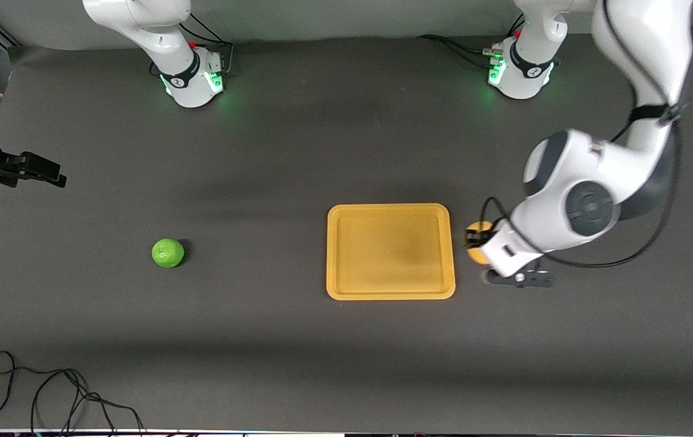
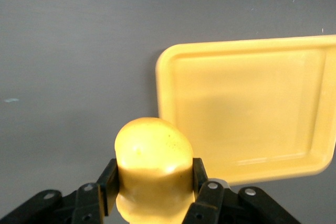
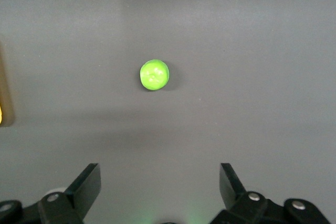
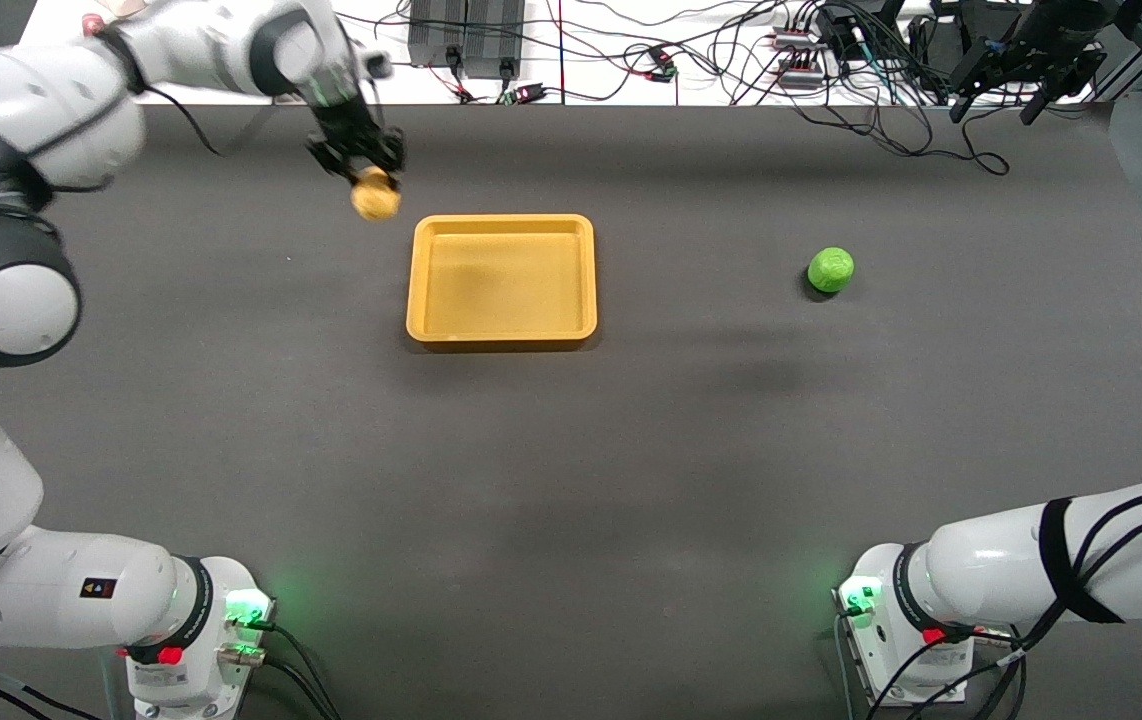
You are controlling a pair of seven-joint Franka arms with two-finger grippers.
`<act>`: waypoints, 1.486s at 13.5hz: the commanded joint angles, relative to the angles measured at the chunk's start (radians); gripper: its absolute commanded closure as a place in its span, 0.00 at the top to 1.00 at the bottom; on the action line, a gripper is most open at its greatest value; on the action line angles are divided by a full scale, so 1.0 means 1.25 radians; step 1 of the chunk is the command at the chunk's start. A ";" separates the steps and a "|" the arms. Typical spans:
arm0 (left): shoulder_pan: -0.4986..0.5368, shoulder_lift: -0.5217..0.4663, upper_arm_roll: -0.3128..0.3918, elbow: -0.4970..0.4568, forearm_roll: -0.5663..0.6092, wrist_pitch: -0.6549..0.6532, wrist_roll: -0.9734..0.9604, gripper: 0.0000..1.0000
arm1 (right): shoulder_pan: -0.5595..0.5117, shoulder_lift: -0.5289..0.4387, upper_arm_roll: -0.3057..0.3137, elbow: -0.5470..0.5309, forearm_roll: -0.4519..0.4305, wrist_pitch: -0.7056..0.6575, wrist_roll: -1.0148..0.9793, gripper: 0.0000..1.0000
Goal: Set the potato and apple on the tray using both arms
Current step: 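Lift the potato with the left gripper and carry it over the tray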
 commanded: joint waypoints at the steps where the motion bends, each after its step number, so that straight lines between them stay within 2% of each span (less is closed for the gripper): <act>1: -0.040 0.031 0.007 -0.100 -0.006 0.171 -0.071 0.00 | 0.035 0.000 0.005 0.006 0.005 0.005 -0.001 1.00; 3: -0.072 0.039 0.010 -0.150 0.002 0.247 -0.115 0.00 | 0.046 0.001 0.005 0.007 0.004 0.023 0.001 1.00; 7: -0.084 0.053 0.012 -0.175 0.040 0.277 -0.160 0.00 | 0.059 -0.004 0.004 -0.014 0.004 0.053 -0.009 1.00; 11: -0.082 0.070 0.013 -0.176 0.041 0.294 -0.170 0.00 | 0.060 0.015 -0.001 -0.091 0.005 0.141 -0.012 1.00; 13: -0.079 0.070 0.015 -0.175 0.041 0.295 -0.170 0.03 | 0.068 0.016 0.000 -0.167 0.014 0.227 -0.011 1.00; 14: -0.078 0.070 0.016 -0.175 0.041 0.295 -0.170 0.21 | 0.068 0.016 0.000 -0.216 0.022 0.287 -0.012 1.00; 16: -0.074 0.070 0.015 -0.178 0.041 0.296 -0.174 0.44 | 0.068 0.027 -0.001 -0.305 0.027 0.411 -0.012 1.00; 17: -0.074 0.070 0.015 -0.180 0.040 0.298 -0.184 0.84 | 0.067 0.043 -0.001 -0.334 0.027 0.466 -0.012 1.00; 18: -0.074 0.068 0.015 -0.180 0.041 0.296 -0.198 1.00 | 0.067 0.064 -0.001 -0.349 0.027 0.510 -0.012 1.00; 20: -0.078 0.062 0.015 -0.180 0.041 0.290 -0.238 1.00 | 0.067 0.109 -0.001 -0.389 0.027 0.621 -0.012 1.00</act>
